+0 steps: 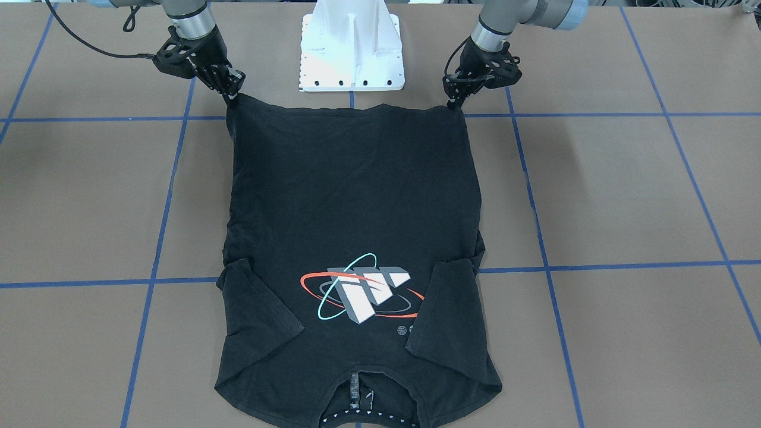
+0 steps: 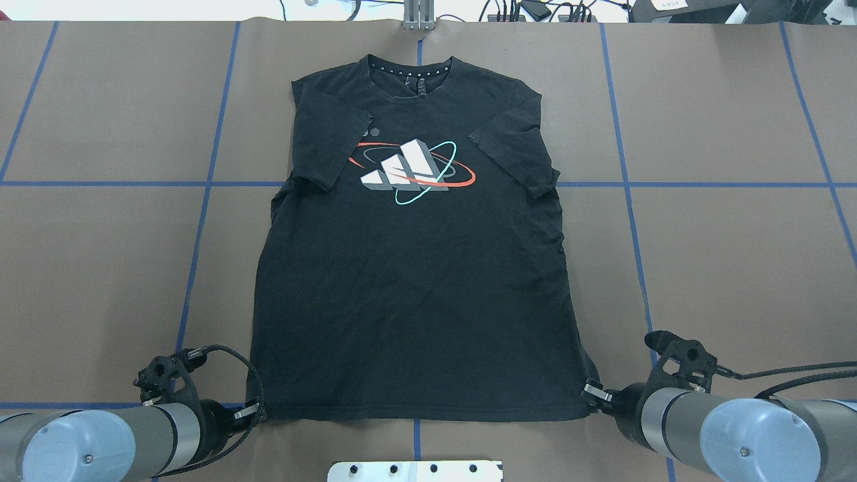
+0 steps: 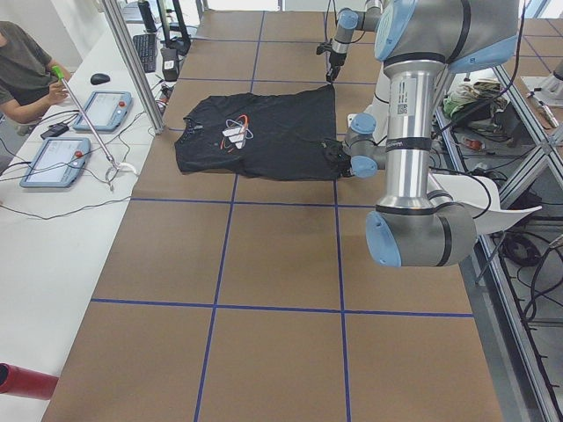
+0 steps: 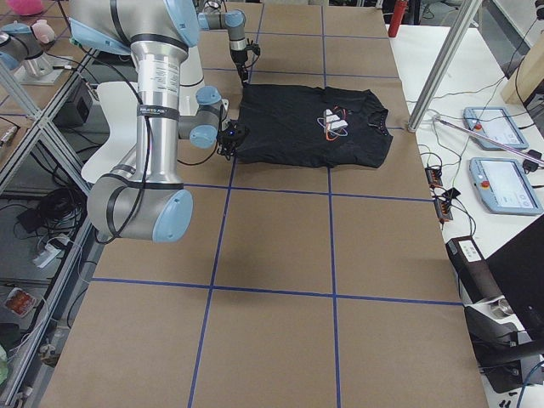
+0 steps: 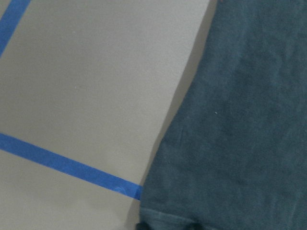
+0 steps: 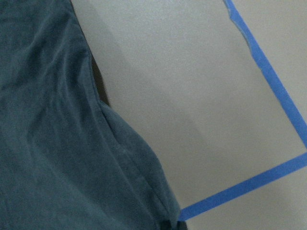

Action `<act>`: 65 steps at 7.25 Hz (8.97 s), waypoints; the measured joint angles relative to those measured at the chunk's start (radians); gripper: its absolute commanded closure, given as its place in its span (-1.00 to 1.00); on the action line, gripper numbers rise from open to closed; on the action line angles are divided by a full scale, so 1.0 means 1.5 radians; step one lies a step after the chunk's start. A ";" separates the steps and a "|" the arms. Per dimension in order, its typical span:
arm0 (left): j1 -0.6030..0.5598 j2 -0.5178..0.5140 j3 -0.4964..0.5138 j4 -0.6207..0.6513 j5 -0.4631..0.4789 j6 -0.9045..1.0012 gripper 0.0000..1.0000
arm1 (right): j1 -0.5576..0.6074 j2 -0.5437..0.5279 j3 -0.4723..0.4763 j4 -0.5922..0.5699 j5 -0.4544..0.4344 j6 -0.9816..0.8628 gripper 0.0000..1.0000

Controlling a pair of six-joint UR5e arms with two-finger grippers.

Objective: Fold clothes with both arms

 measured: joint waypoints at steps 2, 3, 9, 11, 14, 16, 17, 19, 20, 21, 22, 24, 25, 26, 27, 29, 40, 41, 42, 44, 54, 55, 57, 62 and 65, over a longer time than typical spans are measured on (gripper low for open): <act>-0.003 0.007 -0.019 0.000 -0.002 0.001 1.00 | 0.000 0.000 0.000 0.000 0.000 0.000 1.00; -0.003 0.029 -0.050 0.001 -0.003 0.001 1.00 | 0.001 -0.001 0.004 0.000 0.000 0.000 1.00; -0.052 0.072 -0.269 0.021 -0.044 0.003 1.00 | 0.109 -0.086 0.159 -0.005 0.173 0.016 1.00; -0.184 -0.036 -0.219 0.054 -0.102 0.057 1.00 | 0.273 0.032 0.096 -0.052 0.322 0.011 1.00; -0.365 -0.221 0.004 0.076 -0.143 0.179 1.00 | 0.421 0.275 -0.091 -0.197 0.389 -0.099 1.00; -0.427 -0.280 0.108 0.062 -0.148 0.220 1.00 | 0.475 0.357 -0.216 -0.222 0.386 -0.189 1.00; -0.452 -0.297 0.158 0.037 -0.149 0.241 1.00 | 0.496 0.383 -0.266 -0.224 0.381 -0.226 1.00; -0.483 -0.321 0.246 -0.019 -0.148 0.274 1.00 | 0.514 0.450 -0.368 -0.223 0.363 -0.257 1.00; -0.491 -0.338 0.286 -0.034 -0.147 0.286 1.00 | 0.515 0.480 -0.415 -0.220 0.352 -0.266 1.00; -0.496 -0.355 0.325 -0.052 -0.147 0.294 1.00 | 0.516 0.497 -0.449 -0.219 0.339 -0.279 1.00; -0.498 -0.368 0.368 -0.083 -0.146 0.299 1.00 | 0.516 0.504 -0.471 -0.215 0.325 -0.291 1.00; -0.498 -0.378 0.426 -0.137 -0.143 0.302 0.45 | 0.514 0.508 -0.515 -0.177 0.306 -0.305 0.53; -0.498 -0.381 0.445 -0.150 -0.142 0.303 0.35 | 0.513 0.509 -0.533 -0.152 0.302 -0.306 0.27; -0.501 -0.386 0.472 -0.173 -0.141 0.304 0.04 | 0.513 0.517 -0.552 -0.139 0.299 -0.305 0.09; -0.506 -0.389 0.502 -0.207 -0.140 0.310 -0.08 | 0.514 0.541 -0.581 -0.134 0.296 -0.302 -0.21; -0.512 -0.392 0.529 -0.247 -0.141 0.325 -0.24 | 0.516 0.586 -0.620 -0.131 0.294 -0.286 -0.36; -0.515 -0.366 0.472 -0.244 -0.143 0.319 -0.34 | 0.316 0.295 -0.290 -0.065 0.162 -0.087 -0.41; -0.515 -0.366 0.472 -0.244 -0.143 0.320 -0.34 | 0.311 0.295 -0.291 -0.065 0.161 -0.084 -0.40; -0.515 -0.366 0.472 -0.244 -0.143 0.320 -0.34 | 0.305 0.295 -0.292 -0.064 0.160 -0.080 -0.31; -0.515 -0.366 0.472 -0.244 -0.143 0.320 -0.34 | 0.301 0.296 -0.293 -0.064 0.160 -0.078 0.99; -0.514 -0.327 0.368 -0.242 -0.248 0.314 -0.33 | 0.156 0.062 -0.001 -0.089 0.314 0.061 1.00; -0.514 -0.322 0.352 -0.243 -0.276 0.302 -0.33 | 0.090 0.056 0.024 -0.090 0.348 0.128 1.00; -0.511 -0.319 0.324 -0.242 -0.309 0.267 -0.33 | -0.004 0.055 0.046 -0.091 0.367 0.236 -1.00; -0.405 -0.309 0.170 -0.020 -0.282 0.243 -0.33 | 0.105 0.056 0.043 -0.092 0.380 0.260 -1.00; -0.258 -0.265 0.112 0.052 -0.173 0.171 -0.33 | 0.277 0.101 0.001 -0.092 0.397 0.138 -1.00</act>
